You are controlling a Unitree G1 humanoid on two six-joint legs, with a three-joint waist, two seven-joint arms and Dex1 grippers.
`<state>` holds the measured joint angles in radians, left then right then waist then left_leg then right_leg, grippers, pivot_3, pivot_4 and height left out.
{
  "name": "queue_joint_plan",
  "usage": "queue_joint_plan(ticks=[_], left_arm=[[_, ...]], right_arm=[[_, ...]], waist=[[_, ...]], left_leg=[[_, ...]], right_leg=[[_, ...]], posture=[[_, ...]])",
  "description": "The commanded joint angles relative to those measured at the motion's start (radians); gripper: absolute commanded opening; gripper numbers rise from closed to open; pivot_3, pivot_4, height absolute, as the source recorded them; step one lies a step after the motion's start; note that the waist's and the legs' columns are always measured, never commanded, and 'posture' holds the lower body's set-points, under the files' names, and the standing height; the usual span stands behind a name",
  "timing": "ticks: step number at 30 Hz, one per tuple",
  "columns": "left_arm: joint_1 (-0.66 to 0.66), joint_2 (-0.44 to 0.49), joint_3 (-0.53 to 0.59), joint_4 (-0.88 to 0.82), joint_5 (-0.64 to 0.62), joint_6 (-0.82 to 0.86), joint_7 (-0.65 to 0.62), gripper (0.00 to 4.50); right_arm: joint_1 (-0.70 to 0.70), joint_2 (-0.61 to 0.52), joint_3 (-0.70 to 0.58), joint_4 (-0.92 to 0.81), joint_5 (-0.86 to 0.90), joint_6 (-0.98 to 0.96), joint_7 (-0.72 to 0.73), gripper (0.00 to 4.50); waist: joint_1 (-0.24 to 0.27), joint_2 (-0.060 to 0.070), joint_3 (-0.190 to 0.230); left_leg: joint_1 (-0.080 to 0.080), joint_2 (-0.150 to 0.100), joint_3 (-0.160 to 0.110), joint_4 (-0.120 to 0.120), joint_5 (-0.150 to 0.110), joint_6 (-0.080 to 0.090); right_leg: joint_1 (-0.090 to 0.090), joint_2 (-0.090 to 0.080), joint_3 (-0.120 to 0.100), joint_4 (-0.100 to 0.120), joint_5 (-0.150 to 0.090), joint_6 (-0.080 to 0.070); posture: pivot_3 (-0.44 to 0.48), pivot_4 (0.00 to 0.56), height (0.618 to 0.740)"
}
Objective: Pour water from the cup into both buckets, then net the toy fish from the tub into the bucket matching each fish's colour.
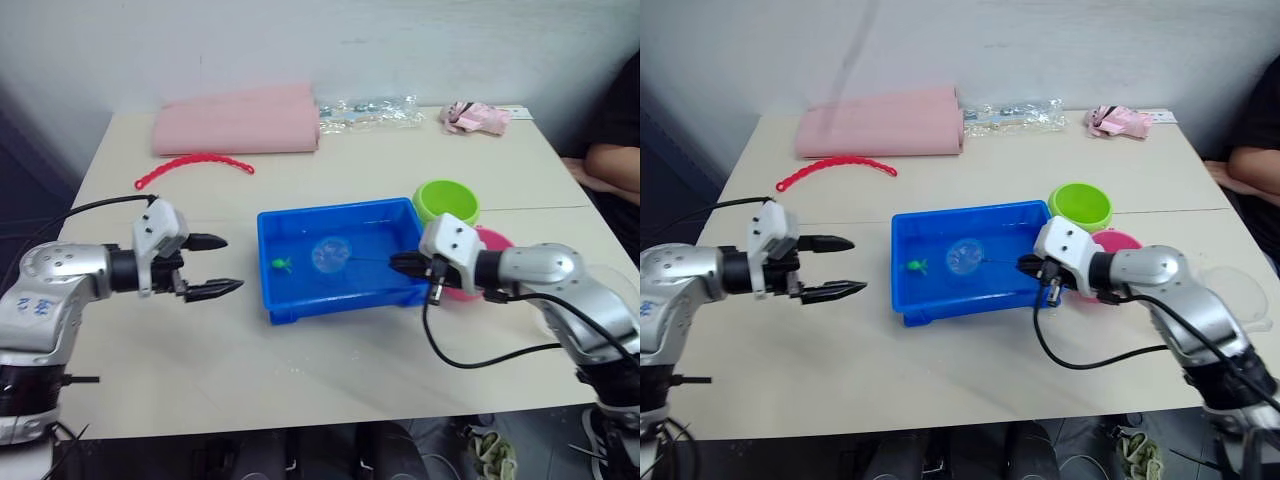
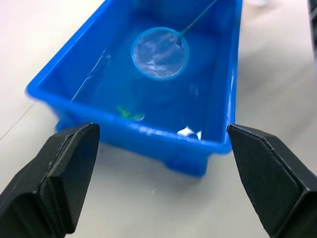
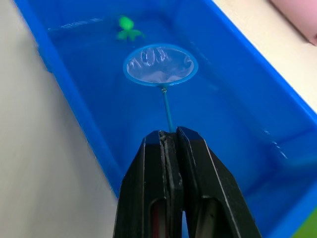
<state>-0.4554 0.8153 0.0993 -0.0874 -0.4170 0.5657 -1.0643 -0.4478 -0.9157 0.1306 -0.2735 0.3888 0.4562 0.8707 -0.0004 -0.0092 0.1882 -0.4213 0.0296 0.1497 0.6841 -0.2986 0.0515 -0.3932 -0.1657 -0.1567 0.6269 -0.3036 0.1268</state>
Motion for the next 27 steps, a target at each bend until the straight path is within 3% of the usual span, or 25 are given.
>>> queue_joint_plan(ticks=[1,7,12,17,23,27], left_arm=[[0.168,0.118,0.173,-0.199,-0.041,0.078,0.010,4.49],[0.221,0.135,0.239,-0.267,-0.069,0.126,0.039,4.49],[0.206,0.131,0.237,-0.278,-0.085,0.146,0.061,4.49],[0.157,0.112,0.200,-0.251,-0.090,0.137,0.070,4.49],[0.037,0.038,0.153,-0.193,-0.165,0.185,0.077,4.49],[-0.085,-0.054,0.079,-0.120,-0.187,0.178,0.072,4.49]], right_arm=[[-0.088,0.143,0.181,0.088,-0.195,-0.032,-0.078,0.00],[-0.145,0.257,0.265,0.156,-0.243,-0.066,-0.079,0.00],[-0.145,0.324,0.244,0.121,-0.167,0.021,-0.059,0.00],[-0.137,0.361,0.136,0.063,-0.050,0.189,-0.074,0.00],[-0.097,0.310,-0.005,-0.054,0.050,0.349,-0.099,0.00],[-0.025,0.239,-0.167,-0.183,0.113,0.468,-0.131,0.00]], waist=[[0.002,0.000,0.000],[-0.002,0.000,0.000],[-0.003,0.000,0.000],[-0.003,0.000,0.000],[-0.002,0.000,0.000],[0.000,0.000,0.000]], left_leg=[[0.000,0.000,0.000,0.000,0.000,0.000],[0.000,0.000,0.000,0.000,0.000,-0.001],[0.000,0.000,0.001,-0.001,0.000,-0.001],[0.000,0.000,0.001,-0.001,0.000,-0.001],[0.000,0.000,0.001,-0.001,0.000,-0.001],[0.000,0.000,0.001,-0.001,0.000,-0.001]], right_leg=[[0.000,-0.001,0.000,0.000,0.000,0.000],[-0.001,0.000,0.000,0.001,0.000,0.000],[-0.001,0.000,0.001,0.001,0.000,0.000],[-0.001,0.001,0.000,0.001,0.000,-0.001],[-0.001,0.001,0.000,0.001,0.000,-0.001],[-0.001,0.001,0.000,0.001,0.000,-0.001]], posture=[[0.000,0.150,0.738],[0.000,0.150,0.738],[0.000,0.150,0.738],[0.000,0.150,0.738],[0.000,0.150,0.738],[0.000,0.150,0.738]])
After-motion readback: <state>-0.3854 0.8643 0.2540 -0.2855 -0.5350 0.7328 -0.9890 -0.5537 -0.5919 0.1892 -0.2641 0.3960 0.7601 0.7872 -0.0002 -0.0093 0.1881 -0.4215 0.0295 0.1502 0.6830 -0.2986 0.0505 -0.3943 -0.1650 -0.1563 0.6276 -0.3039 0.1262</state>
